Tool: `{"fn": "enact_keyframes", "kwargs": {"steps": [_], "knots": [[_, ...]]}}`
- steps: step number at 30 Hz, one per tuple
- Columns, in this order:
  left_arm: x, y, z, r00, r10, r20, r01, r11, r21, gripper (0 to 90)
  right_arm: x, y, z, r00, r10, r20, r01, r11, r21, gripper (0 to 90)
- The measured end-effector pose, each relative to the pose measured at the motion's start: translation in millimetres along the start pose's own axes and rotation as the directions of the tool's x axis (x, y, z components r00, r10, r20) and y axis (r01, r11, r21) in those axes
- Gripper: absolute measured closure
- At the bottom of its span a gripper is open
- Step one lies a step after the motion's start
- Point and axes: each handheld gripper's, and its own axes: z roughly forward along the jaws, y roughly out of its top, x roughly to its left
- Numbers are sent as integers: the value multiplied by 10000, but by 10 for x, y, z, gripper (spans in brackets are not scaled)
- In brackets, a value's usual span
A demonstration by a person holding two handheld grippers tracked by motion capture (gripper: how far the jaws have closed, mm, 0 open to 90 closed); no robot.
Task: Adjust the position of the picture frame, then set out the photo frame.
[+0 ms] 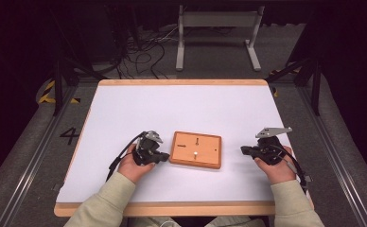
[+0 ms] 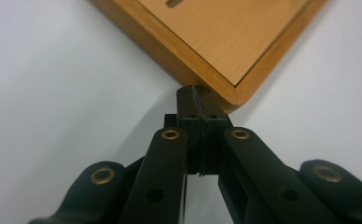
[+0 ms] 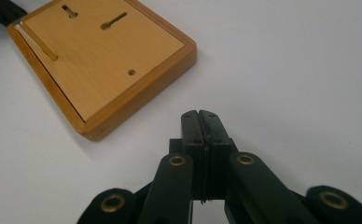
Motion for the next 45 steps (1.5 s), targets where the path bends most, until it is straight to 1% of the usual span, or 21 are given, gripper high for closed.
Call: {"fn": "enact_keyframes", "kwargs": {"steps": [3, 6, 10, 12, 13, 16, 18, 19, 21, 24, 28, 30, 31, 33, 36, 37, 38, 39, 41, 43, 45], "knots": [[-100, 33, 46, 9995, 307, -9, -307, 9995, 26, 898, -14, 6, -26, 10000, -15, 46, 15, 10000, -99, 896], [-160, 53, 82, 9980, 599, 186, -600, 9982, 52, 898, -24, 4, -54, 10000, 16, 94, -15, 9998, -182, 890], [-204, 71, 107, 9963, 841, 160, -842, 9965, 17, 895, -44, -19, -58, 9998, 66, 172, -63, 9998, -174, 879], [-189, 62, 86, 9966, 812, 164, -811, 9967, -67, 852, -50, -24, -68, 9998, 29, 199, -25, 9998, -200, 860], [-185, 51, 65, 9980, 591, 224, -589, 9982, -126, 818, -50, -24, -76, 9998, -6, 207, 11, 9997, -263, 843], [-157, 43, -18, 9987, 514, -22, -514, 9972, -539, 762, -54, -27, -103, 9996, -165, 250, 176, 9989, -440, 775], [-145, 48, -73, 9978, 607, -270, -630, 9934, -956, 730, -61, -36, -113, 9987, -350, 370, 365, 9985, -415, 745], [-158, 46, -108, 9985, 458, -300, -488, 9929, -1085, 722, -65, -42, -120, 9982, -388, 467, 408, 9983, -416, 731], [-154, 58, -154, 9968, 594, -541, -667, 9871, -1456, 695, -81, -58, -136, 9966, -508, 642, 540, 9973, -490, 701], [-166, 75, -202, 9951, 630, -759, -759, 9806, -1807, 633, -93, -70, -170, 9946, -621, 830, 673, 9959, -609, 662], [-178, 92, -233, 9946, 619, -829, -778, 9760, -2036, 557, -107, -81, -224, 9927, -707, 981, 799, 9924, -931, 604], [-185, 113, -259, 9941, 624, -888, -816, 9692, -2324, 526, -112, -86, -253, 9933, -669, 947, 770, 9912, -1076, 589], [-185, 113, -259, 9941, 624, -888, -816, 9692, -2324, 514, -114, -89, -263, 9934, -660, 942, 766, 9906, -1137, 570], [-200, 127, -269, 9934, 727, -892, -943, 9587, -2683, 501, -117, -95, -280, 9936, -598, 963, 716, 9898, -1235, 546], [-231, 146, -252, 9887, 1045, -1071, -1329, 9422, -3075, 466, -129, -114, -312, 9954, -429, 859, 553, 9875, -1476, 524], [-236, 153, -244, 9895, 1043, -997, -1309, 9394, -3168, 460, -133, -121, -324, 9957, -392, 839, 520, 9864, -1560, 517], [-251, 169, -233, 9898, 1069, -941, -1325, 9336, -3330, 451, -138, -132, -343, 9961, -334, 817, 471, 9838, -1731, 501], [-251, 169, -233, 9898, 1069, -941, -1325, 9336, -3330, 448, -138, -132, -343, 9961, -334, 817, 471, 9838, -1731, 501], [-289, 195, -211, 9884, 1251, -863, -1479, 9221, -3577, 434, -147, -140, -366, 9962, -238, 835, 392, 9814, -1877, 483], [-322, 219, -187, 9869, 1383, -829, -1594, 9153, -3700, 416, -152, -142, -375, 9963, -194, 837, 354, 9804, -1939, 474], [-333, 228, -177, 9872, 1395, -769, -1582, 9142, -3732, 413, -157, -143, -381, 9963, -172, 845, 337, 9798, -1971, 468]]}}
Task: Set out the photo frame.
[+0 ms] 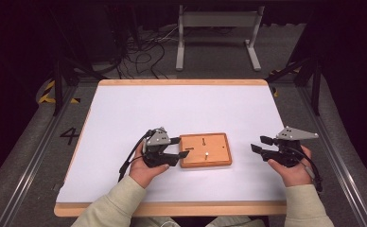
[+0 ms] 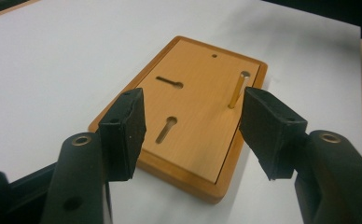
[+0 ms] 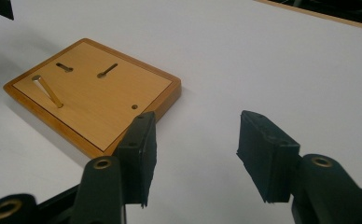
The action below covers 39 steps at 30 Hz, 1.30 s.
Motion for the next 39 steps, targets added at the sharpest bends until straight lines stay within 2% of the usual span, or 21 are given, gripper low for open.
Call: {"fn": "enact_keyframes", "kwargs": {"steps": [5, 10, 15, 20, 24, 29, 34, 39], "knots": [[-66, 62, 107, 9994, 68, 337, -74, 9998, 169, 416, -5, -8, -10, 10000, 12, 49, -12, 10000, -23, 473], [-139, 143, 230, 9973, 352, 645, -365, 9992, 189, 416, -17, -34, -46, 9997, 37, 237, -38, 10000, 44, 486], [-163, 183, 312, 9964, 283, 800, -309, 9990, 313, 405, -35, -52, -79, 9994, 135, 313, -135, 9999, -20, 491], [-216, 201, 449, 9960, 492, 749, -541, 9964, 650, 415, -38, -52, -80, 9994, 166, 311, -165, 9999, -31, 490], [-215, 181, 539, 9952, 417, 884, -484, 9960, 752, 438, -33, -40, -72, 9995, 155, 273, -153, 9999, -70, 490], [-209, 172, 626, 9936, 396, 1061, -460, 9972, 582, 472, -31, -36, -59, 9996, 168, 221, -166, 9998, -81, 489], [-196, 140, 746, 9886, 263, 1482, -369, 9969, 693, 500, -31, -39, -51, 9997, 173, 170, -172, 9998, -65, 488], [-187, 113, 812, 9841, 160, 1770, -316, 9958, 854, 586, -35, -45, -50, 9997, 176, 142, -175, 9998, -56, 488]]}}
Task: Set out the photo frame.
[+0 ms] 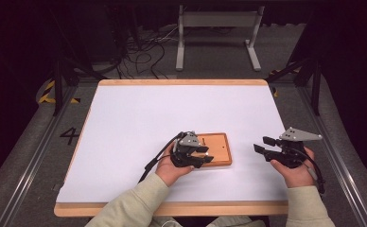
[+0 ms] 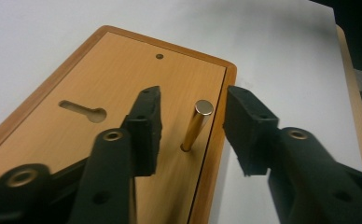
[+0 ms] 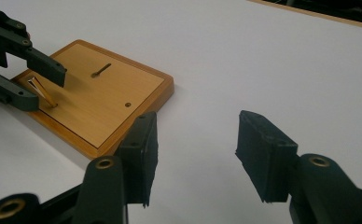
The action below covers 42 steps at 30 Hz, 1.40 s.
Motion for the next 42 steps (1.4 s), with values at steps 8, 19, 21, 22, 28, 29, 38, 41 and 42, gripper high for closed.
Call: {"fn": "enact_keyframes", "kwargs": {"steps": [8, 19, 21, 22, 28, 29, 38, 41, 42], "knots": [[-25, -13, -15, 9967, 753, -287, -748, 9970, 190, 833, 16, 1, 11, 10000, -35, -61, 36, 10000, 31, 488], [-84, -43, -11, 9798, 1888, -664, -1879, 9820, 195, 837, 24, 5, 27, 9998, -61, -168, 63, 9999, 83, 496], [-103, -51, -10, 9716, 2206, -853, -2193, 9753, 245, 837, 33, 8, 32, 9998, -90, -201, 92, 9999, 88, 497], [-117, -56, -8, 9668, 2365, -972, -2351, 9716, 258, 837, 35, 10, 33, 9997, -101, -217, 103, 9999, 90, 498], [-234, -61, -7, 9258, 3454, -1538, -3399, 9385, 612, 837, 54, 20, 39, 9992, -192, -358, 194, 9998, 56, 518], [-253, -67, -8, 9210, 3551, -1603, -3490, 9348, 657, 837, 59, 24, 42, 9989, -217, -407, 220, 9997, 76, 524], [-441, -133, 2, 8293, 5055, -2383, -4953, 8623, 1057, 838, 94, 67, 57, 9975, -74, -697, 87, 9998, 172, 492], [-466, -150, 6, 8197, 5150, -2506, -5052, 8563, 1070, 838, 105, 84, 61, 9967, -26, -812, 39, 9999, 147, 477], [-474, -156, 7, 8161, 5178, -2564, -5085, 8544, 1070, 839, 113, 93, 64, 9961, -24, -878, 38, 9999, 162, 470]]}}
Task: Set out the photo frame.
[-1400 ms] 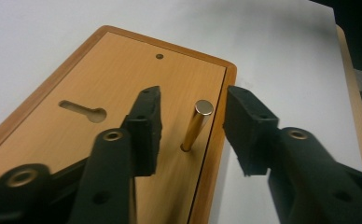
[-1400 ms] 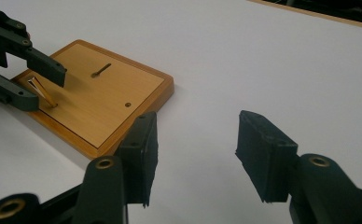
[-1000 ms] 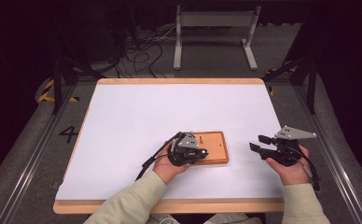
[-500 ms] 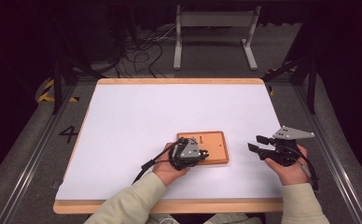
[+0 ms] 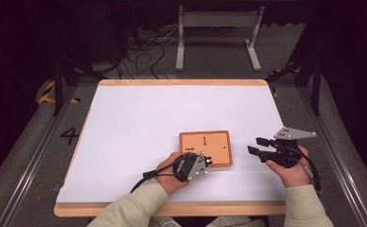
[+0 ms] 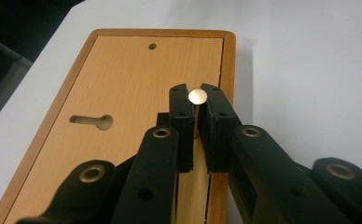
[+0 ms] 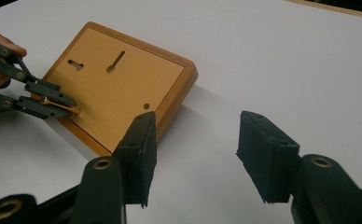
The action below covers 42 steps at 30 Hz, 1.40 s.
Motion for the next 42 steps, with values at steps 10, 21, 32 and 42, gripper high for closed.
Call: {"fn": "enact_keyframes", "kwargs": {"steps": [10, 21, 32, 42], "knots": [[-55, -7, -3, 9995, 150, -280, -151, 9999, -40, 840, 73, 82, 115, 9996, 138, -250, -133, 9997, 213, 376], [-126, 0, -10, 9977, 396, -547, -396, 9992, 19, 841, 79, 258, 450, 9954, 483, -828, -377, 9915, 1249, 256], [-141, 4, -14, 9966, 578, -582, -575, 9983, 57, 841, 62, 323, 829, 9820, 922, -1651, -569, 9767, 2071, 234], [-145, 0, -11, 9968, 540, -595, -540, 9985, 12, 841, 57, 290, 1164, 9574, 1498, -2469, -801, 9592, 2713, 225]]}}
